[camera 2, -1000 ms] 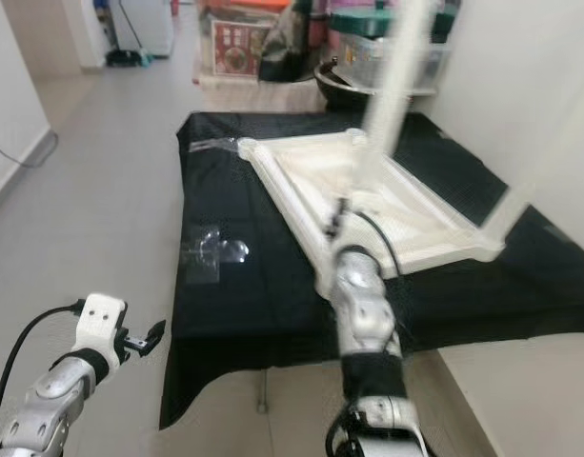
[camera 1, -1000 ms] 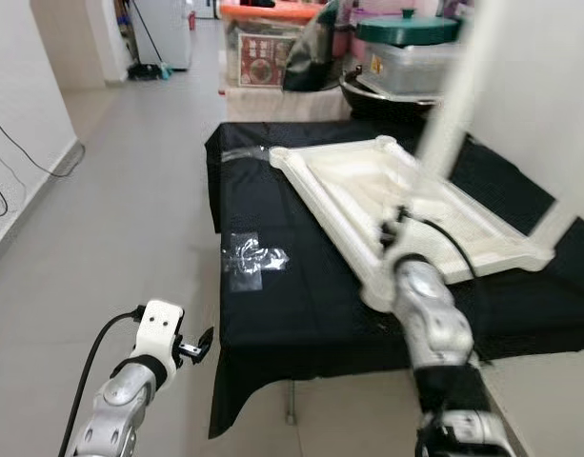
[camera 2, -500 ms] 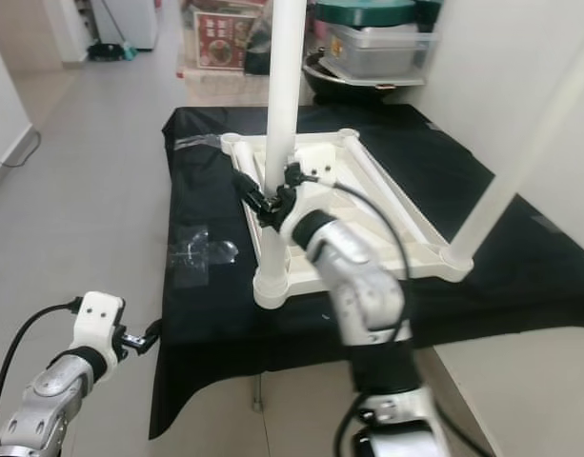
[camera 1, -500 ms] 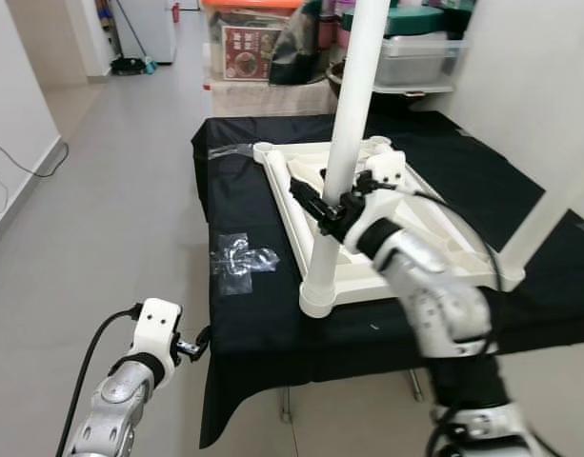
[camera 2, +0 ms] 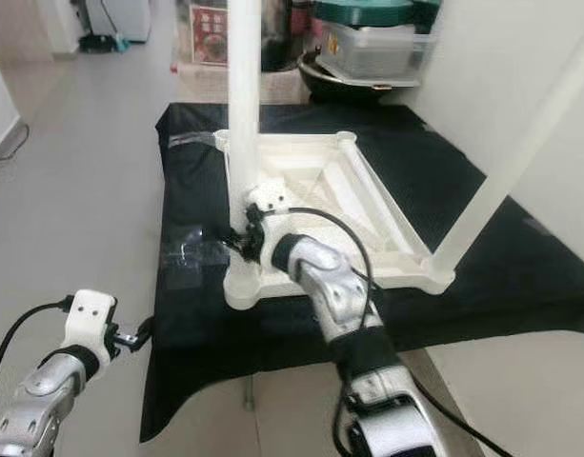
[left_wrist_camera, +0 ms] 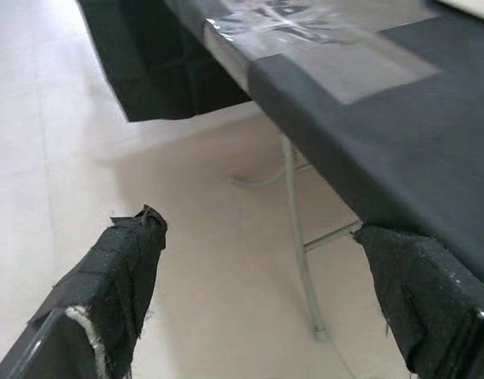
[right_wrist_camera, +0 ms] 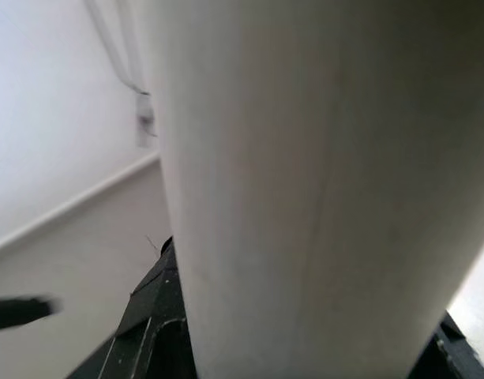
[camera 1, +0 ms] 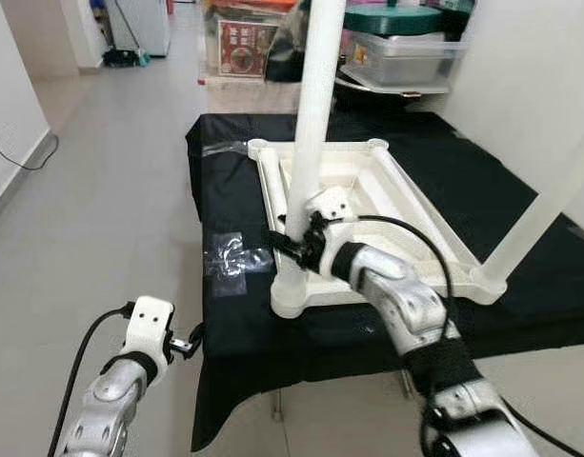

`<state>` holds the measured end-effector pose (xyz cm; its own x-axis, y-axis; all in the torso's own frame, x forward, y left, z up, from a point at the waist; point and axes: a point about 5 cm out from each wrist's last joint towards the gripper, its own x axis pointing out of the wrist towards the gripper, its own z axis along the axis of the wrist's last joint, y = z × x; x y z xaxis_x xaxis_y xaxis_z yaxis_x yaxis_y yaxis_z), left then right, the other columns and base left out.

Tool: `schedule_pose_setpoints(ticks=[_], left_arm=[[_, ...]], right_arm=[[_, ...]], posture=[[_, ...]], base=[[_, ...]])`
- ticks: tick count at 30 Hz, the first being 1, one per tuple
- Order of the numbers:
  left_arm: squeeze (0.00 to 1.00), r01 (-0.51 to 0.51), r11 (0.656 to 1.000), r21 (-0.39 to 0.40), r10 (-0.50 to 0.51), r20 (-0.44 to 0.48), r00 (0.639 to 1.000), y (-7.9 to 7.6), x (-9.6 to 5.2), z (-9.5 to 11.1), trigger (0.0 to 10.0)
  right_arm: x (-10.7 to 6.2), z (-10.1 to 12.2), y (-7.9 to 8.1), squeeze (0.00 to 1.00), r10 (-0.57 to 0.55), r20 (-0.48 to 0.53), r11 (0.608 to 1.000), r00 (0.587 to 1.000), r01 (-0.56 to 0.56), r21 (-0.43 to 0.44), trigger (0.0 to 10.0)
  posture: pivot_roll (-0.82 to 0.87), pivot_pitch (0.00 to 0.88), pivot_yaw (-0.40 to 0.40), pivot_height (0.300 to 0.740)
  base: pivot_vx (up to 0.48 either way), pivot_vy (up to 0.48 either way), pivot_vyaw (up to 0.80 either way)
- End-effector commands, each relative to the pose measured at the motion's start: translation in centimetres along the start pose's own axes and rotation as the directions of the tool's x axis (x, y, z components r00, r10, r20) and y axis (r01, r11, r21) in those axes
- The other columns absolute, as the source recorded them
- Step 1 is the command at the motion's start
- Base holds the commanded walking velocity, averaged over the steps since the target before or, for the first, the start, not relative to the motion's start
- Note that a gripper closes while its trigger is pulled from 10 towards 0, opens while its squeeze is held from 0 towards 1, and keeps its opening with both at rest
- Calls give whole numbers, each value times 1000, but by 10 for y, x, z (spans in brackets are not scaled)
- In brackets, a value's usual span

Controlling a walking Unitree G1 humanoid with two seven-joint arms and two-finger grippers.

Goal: Building children table

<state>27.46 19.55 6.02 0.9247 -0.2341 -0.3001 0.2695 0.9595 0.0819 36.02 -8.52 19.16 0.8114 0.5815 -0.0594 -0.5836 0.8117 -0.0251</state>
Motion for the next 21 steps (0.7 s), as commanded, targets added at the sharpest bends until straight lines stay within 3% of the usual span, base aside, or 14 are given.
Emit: schedule_pose_setpoints(ticks=[1, 2, 3, 4, 5, 6, 7, 8, 10, 11, 14, 15, 20, 21], left_arm=[[0, 19, 1000, -11, -19, -4, 1000, -5, -1, -3, 10000], [0, 19, 1000, -11, -19, -4, 1000, -5, -1, -3, 10000], [0, 23, 1000, -11, -23, -4, 1000, -6, 0, -3, 10000], [0, 23, 1000, -11, -23, -4, 1000, -6, 0, -3, 10000], [0, 29, 1000, -12, -29, -3, 1000, -7, 0, -2, 10000], [0, 29, 1000, -12, -29, -3, 1000, -7, 0, -2, 10000], [0, 48, 999, -13, -48, -1, 999, -9, 2, -1, 10000], [0, 48, 999, -13, -48, -1, 999, -9, 2, -1, 10000], [0, 53, 999, -9, -53, -1, 999, -9, 2, -1, 10000], [0, 51, 999, -8, -51, -2, 999, -8, 3, -1, 10000], [0, 50, 999, -7, -50, -2, 999, -7, 3, 0, 10000], [0, 50, 999, -8, -50, -2, 999, -7, 4, 0, 10000], [0, 51, 999, -10, -51, -1, 999, -8, 4, -1, 10000], [0, 51, 999, -10, -51, -1, 999, -8, 4, -1, 10000]], right_arm=[[-20, -28, -44, 0, -498, -150, 849, 854, 516, 116, 0], [-20, -28, -44, 0, -498, -150, 849, 854, 516, 116, 0], [-34, -42, -52, 0, -634, -216, 725, 743, 668, 169, 0], [-34, -42, -52, 0, -634, -216, 725, 743, 668, 169, 0], [-44, -51, -48, 0, -678, -248, 661, 692, 722, 204, 0], [-44, -51, -48, 0, -678, -248, 661, 692, 722, 204, 0], [-41, -41, -14, 0, -605, -164, 737, 779, 626, 254, 10000], [-41, -41, -14, 0, -605, -164, 737, 779, 626, 254, 10000], [-39, -26, 7, 0, -516, -66, 809, 854, 511, 292, 10000], [-38, -19, 8, 1000, -479, -15, 838, 878, 462, 290, 10000], [-35, -7, 8, 1000, -408, 47, 882, 912, 381, 276, 10000], [-32, 4, 4, 0, -337, 87, 916, 937, 306, 258, 10000], [-31, 35, -2, 0, -15, 209, 984, 978, -22, 177, 10000], [-31, 35, -2, 0, -15, 209, 984, 978, -22, 177, 10000]], posture=[[47, 0, -98, 740], [47, 0, -98, 740], [47, 0, -98, 740], [47, 0, -98, 740], [44, 0, -89, 740], [44, 0, -89, 740], [32, 0, -80, 740], [32, 0, -80, 740], [29, 0, -79, 740], [30, 0, -79, 740], [31, 0, -80, 740], [29, 0, -81, 740], [27, 0, -82, 740], [27, 0, -82, 740]], base=[[0, 0, 0], [0, 0, 0], [0, 0, 0], [0, 0, 0], [0, 0, 0], [0, 0, 0], [0, 0, 0], [0, 0, 0], [0, 0, 0], [0, 0, 0], [0, 0, 0], [0, 0, 0], [0, 0, 0], [0, 0, 0]])
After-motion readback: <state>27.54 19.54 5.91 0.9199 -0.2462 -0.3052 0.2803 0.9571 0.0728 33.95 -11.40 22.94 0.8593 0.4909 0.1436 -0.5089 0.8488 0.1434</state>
